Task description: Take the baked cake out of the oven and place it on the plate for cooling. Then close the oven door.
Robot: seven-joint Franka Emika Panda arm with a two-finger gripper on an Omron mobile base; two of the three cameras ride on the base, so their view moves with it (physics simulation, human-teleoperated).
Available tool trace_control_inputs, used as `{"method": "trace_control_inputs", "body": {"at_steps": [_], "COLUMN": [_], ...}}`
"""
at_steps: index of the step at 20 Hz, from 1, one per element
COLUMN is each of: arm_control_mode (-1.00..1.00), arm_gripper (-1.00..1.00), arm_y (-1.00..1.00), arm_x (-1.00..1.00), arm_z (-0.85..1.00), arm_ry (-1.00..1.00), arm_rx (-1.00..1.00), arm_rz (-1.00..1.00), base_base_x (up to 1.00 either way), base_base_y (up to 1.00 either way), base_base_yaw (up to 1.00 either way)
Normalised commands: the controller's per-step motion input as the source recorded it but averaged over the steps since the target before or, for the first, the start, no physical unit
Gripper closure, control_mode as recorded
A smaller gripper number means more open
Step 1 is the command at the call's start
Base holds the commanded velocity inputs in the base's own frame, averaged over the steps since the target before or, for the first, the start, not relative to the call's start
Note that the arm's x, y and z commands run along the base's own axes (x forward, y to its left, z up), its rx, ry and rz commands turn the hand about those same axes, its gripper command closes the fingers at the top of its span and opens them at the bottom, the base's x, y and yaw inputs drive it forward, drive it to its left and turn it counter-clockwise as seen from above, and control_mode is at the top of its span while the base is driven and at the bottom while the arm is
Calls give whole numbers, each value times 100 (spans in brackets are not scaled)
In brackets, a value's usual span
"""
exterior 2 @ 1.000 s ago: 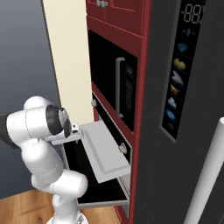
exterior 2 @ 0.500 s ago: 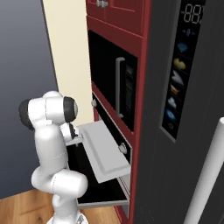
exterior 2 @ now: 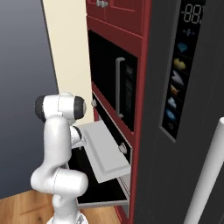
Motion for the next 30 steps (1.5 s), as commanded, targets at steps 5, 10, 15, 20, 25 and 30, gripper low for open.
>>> {"method": "trace_control_inputs", "body": {"at_steps": [5,10,15,20,25,30], "arm_control_mode": [-100,-100,-100,-100,-100,-100], "arm_gripper": [-100,-100,-100,-100,-100,-100], "arm_y": [0,0,-4,-22,-33,-35], "arm_x": [46,50,59,55,53,65], "arm_z": [-33,-25,-14,-3,0,0], "arm_ry": [4,5,3,0,0,0], "arm_rx": [-3,-2,0,0,-2,-6], "arm_rz": [-1,-3,-4,-5,-7,-7], "base_base_x": [0,0,0,0,0,0], "base_base_y": [0,0,0,0,0,0], "base_base_yaw": [0,0,0,0,0,0]}}
